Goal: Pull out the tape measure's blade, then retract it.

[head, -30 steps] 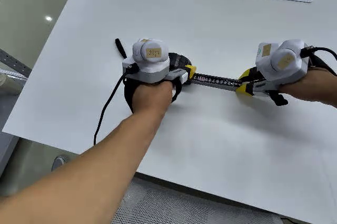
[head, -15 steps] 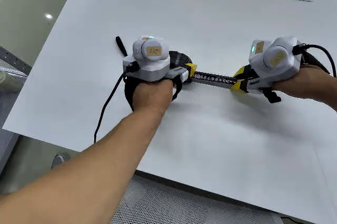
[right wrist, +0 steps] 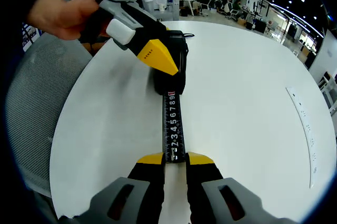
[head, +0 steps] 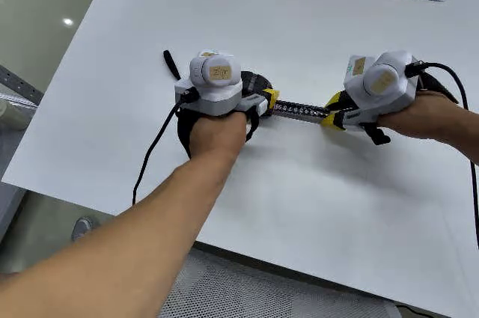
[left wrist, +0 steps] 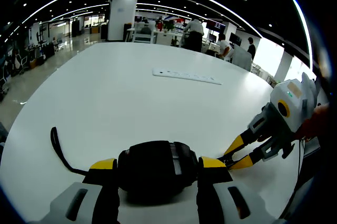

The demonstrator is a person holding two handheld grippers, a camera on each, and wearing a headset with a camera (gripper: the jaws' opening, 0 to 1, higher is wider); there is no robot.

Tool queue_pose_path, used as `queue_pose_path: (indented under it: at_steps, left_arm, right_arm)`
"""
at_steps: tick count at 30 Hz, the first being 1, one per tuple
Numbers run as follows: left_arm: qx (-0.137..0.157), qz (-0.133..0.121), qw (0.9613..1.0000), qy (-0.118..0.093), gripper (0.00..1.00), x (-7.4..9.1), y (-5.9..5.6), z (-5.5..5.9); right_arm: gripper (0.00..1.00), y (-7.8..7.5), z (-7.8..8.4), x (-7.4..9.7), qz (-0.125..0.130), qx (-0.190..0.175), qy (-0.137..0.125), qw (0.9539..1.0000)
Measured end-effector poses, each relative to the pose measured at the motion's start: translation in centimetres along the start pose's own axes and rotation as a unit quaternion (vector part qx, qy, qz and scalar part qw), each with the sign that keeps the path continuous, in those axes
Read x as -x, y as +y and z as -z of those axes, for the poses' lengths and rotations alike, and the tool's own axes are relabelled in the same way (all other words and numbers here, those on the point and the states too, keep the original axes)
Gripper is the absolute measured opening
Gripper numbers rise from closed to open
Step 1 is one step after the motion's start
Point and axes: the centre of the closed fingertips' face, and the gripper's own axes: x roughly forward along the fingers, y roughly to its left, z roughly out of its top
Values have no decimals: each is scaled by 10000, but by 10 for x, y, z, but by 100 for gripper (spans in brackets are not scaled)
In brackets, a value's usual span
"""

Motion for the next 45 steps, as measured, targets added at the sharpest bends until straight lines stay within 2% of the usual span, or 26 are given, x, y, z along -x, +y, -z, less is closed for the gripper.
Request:
queue_pose_path:
  at_steps: [15, 26, 45]
  left_arm:
    - [11, 28, 10000, -8, 55, 0, 0, 0]
    - [22, 22, 10000, -20, 55, 0, 0, 0]
    - [45, 52, 10000, -34, 55, 1, 0, 0]
  right_arm:
    - [11, 1, -12, -6, 42, 8, -33, 10000]
    - [11, 8, -29, -15, 32, 17, -143, 9999]
    - [11, 6, -37, -21, 108, 7, -162, 9998]
